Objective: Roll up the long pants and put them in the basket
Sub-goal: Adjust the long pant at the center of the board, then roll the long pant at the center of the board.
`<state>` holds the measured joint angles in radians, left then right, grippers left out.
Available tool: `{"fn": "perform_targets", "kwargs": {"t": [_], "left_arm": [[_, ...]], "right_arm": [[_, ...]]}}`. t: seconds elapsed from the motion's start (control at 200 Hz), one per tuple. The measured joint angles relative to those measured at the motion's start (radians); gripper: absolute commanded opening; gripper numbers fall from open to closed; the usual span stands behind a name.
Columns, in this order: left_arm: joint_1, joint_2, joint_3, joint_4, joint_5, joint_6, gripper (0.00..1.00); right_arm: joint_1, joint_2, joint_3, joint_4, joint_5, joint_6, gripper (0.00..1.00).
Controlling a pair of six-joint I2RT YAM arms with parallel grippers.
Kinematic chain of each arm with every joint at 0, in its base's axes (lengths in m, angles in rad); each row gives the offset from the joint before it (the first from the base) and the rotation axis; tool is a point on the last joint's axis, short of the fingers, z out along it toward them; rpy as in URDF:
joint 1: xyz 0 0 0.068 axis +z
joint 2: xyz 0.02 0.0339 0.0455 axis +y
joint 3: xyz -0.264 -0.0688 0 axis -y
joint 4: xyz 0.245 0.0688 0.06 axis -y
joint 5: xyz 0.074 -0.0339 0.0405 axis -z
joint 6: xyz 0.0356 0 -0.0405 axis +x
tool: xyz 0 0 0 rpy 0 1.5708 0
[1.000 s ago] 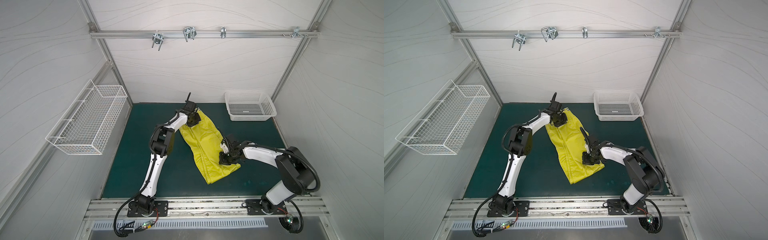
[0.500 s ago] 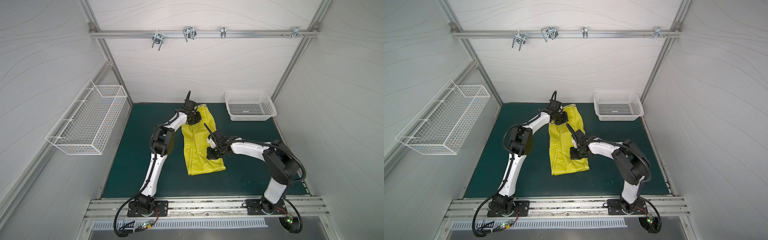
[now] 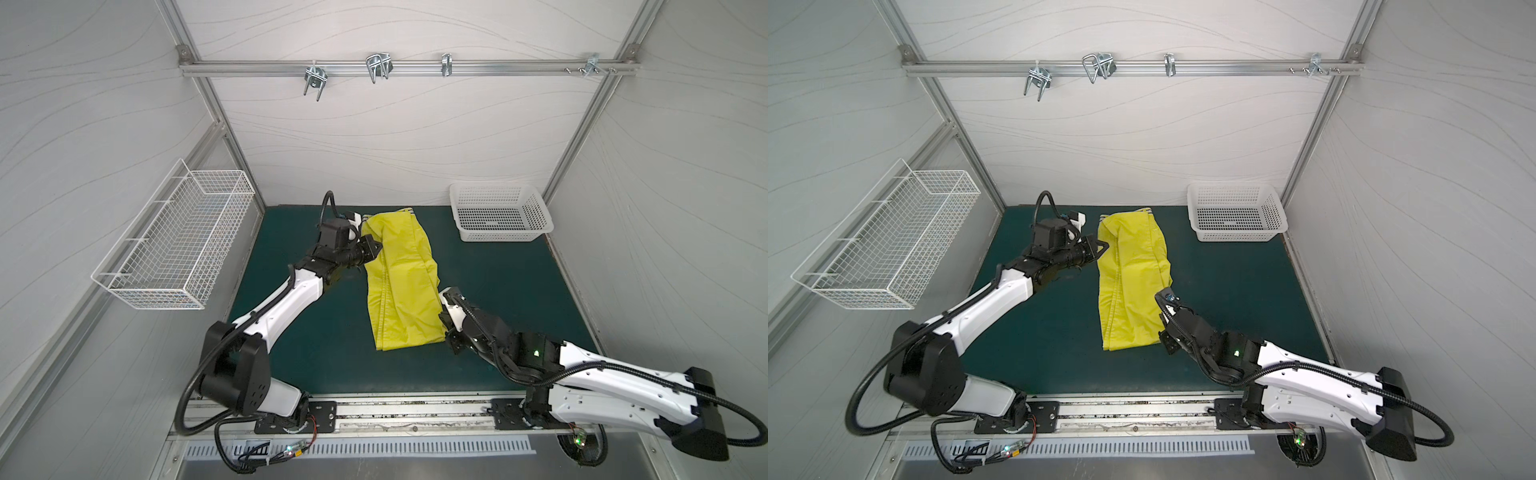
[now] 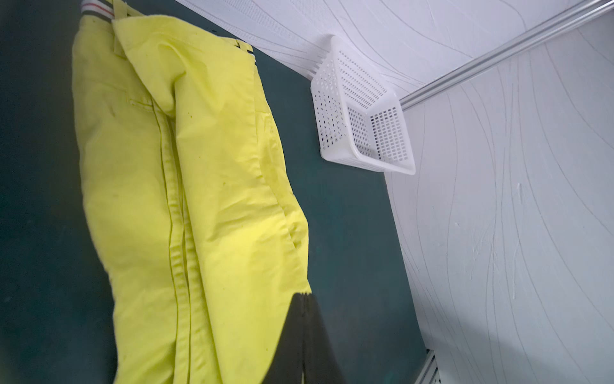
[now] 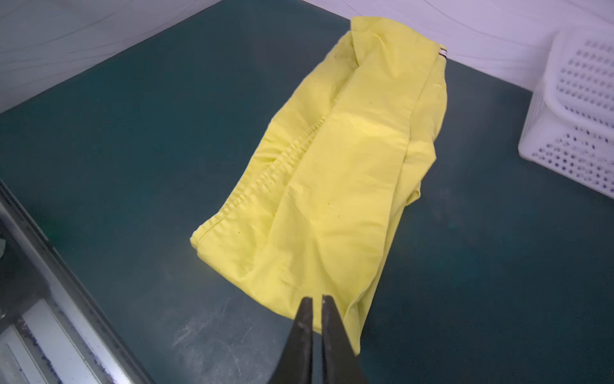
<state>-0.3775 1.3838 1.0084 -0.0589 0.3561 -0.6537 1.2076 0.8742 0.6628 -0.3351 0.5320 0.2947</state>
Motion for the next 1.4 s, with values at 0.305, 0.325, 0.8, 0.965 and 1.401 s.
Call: {"fn": "perform_targets", "kwargs": {"t": [0.305,0.325,0.8,0.965,1.401], "left_arm": [[-0.166,-0.144,-0.218,0.002,-0.082,0.003,0.00],[-0.166,-0.140,-0.220,-0.003,-0.088,0.003,0.00],[-0.167,0.285,-0.087,-0.046,-0.127,-0.032,0.00],[-0.167,0.404,0.024,-0.037,-0.071,-0.039,0.00],[-0.151,0.480,0.079,-0.021,0.024,-0.024,0.00]], "right_arm": [[0.010,-0.021,-0.104,0.002,-0.053,-0.009,0.24],[0.010,-0.022,-0.106,0.002,-0.059,-0.015,0.27],[0.028,0.303,-0.131,0.023,-0.209,-0.082,0.56],[0.030,0.418,-0.085,0.072,-0.211,-0.156,0.56],[-0.044,0.708,0.035,0.304,-0.227,-0.264,0.21]]}}
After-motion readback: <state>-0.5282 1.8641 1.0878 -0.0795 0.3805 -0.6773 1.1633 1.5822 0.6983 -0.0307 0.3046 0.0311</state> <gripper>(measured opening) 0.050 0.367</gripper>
